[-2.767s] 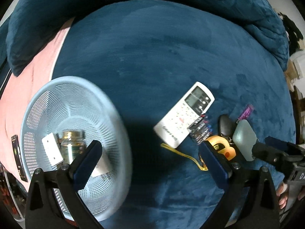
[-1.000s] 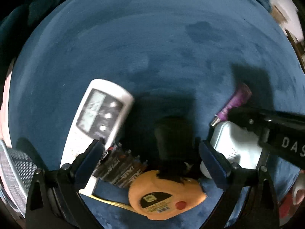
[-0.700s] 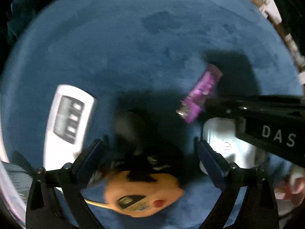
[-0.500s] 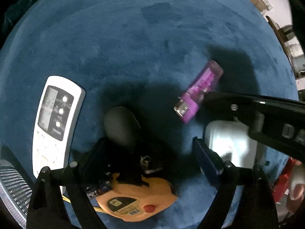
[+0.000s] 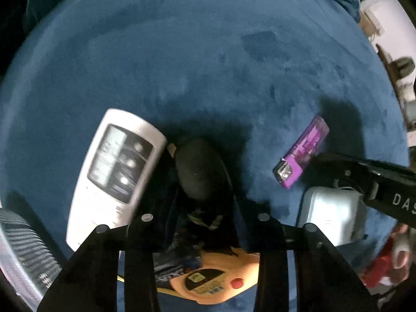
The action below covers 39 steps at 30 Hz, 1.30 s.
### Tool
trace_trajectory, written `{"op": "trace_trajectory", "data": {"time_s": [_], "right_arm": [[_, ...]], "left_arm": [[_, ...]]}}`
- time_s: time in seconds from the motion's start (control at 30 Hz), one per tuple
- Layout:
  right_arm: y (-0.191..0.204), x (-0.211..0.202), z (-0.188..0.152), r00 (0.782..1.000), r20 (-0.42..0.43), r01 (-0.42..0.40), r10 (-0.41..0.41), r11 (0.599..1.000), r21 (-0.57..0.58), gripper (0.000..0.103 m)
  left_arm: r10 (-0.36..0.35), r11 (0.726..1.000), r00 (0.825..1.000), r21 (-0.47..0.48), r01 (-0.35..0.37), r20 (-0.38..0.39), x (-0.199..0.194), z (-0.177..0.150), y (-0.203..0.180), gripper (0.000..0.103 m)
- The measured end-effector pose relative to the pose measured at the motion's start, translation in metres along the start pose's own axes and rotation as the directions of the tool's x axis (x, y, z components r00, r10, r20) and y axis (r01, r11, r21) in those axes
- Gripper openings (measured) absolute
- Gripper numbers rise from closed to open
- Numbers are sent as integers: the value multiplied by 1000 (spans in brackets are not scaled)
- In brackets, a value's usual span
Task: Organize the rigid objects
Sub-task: 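Grasp the black mouse with the left tool while the right tool grasps the purple lighter, then carry the mouse with the left tool over the basket while the right tool carries the lighter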
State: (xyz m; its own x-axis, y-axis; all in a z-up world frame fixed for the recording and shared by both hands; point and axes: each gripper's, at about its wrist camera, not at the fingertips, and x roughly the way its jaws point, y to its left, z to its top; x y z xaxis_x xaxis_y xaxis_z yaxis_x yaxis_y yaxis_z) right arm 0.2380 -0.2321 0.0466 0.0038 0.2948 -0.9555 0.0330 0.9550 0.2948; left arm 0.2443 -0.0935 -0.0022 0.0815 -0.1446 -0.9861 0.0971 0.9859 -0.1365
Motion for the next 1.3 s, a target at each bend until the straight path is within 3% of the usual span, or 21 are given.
{"op": "trace_trajectory", "data": {"time_s": [0.1, 0.17, 0.23, 0.3, 0.47, 0.5, 0.53, 0.57, 0.6, 0.67, 0.73, 1.07, 1.3], "right_arm": [[12, 11, 2, 1000, 1, -26, 26, 999, 21, 25], [9, 12, 4, 998, 7, -56, 55, 997, 60, 47], [11, 14, 7, 997, 24, -77, 75, 992, 99, 53], [13, 15, 8, 997, 35, -65, 62, 992, 108, 53], [25, 25, 10, 998, 53, 7, -14, 993, 119, 54], [28, 26, 9, 998, 53, 33, -38, 994, 104, 54], [33, 28, 10, 997, 52, 52, -57, 995, 88, 54], [40, 29, 10, 994, 54, 95, -97, 995, 45, 50], [48, 29, 9, 989, 64, 133, -133, 991, -8, 46], [58, 28, 7, 981, 80, 180, -174, 981, -69, 25], [61, 26, 4, 979, 83, 195, -188, 976, -95, 12], [68, -7, -4, 990, 112, 94, -81, 989, -114, 11], [76, -18, -13, 993, 115, 45, -31, 991, -128, 11]], "left_arm": [[0, 1000, 1000, -2, 0, 1, 4, -1, 4, 51], [-29, 999, 1000, -22, 30, 8, 8, -6, 8, 65], [-43, 998, 999, -44, 43, 8, 11, -7, 14, 66], [-47, 997, 999, -55, 48, 6, 14, -10, 22, 66], [-44, 998, 999, -38, 45, 18, 21, -15, 21, 66], [-47, 998, 999, -40, 47, 21, 20, -16, 22, 63], [-50, 998, 998, -43, 51, 24, 17, -19, 24, 51], [-61, 997, 998, -48, 62, 29, 21, -13, 30, 37], [-68, 996, 997, -58, 70, 37, 19, -14, 35, 37], [-85, 993, 995, -73, 88, 44, 15, -16, 42, 37], [-78, 993, 996, -81, 81, 42, 14, -19, 46, 37], [-118, 988, 989, -93, 127, 88, -9, -14, 33, 37], [-170, 974, 977, -132, 187, 125, -36, -27, 52, 37]]}}
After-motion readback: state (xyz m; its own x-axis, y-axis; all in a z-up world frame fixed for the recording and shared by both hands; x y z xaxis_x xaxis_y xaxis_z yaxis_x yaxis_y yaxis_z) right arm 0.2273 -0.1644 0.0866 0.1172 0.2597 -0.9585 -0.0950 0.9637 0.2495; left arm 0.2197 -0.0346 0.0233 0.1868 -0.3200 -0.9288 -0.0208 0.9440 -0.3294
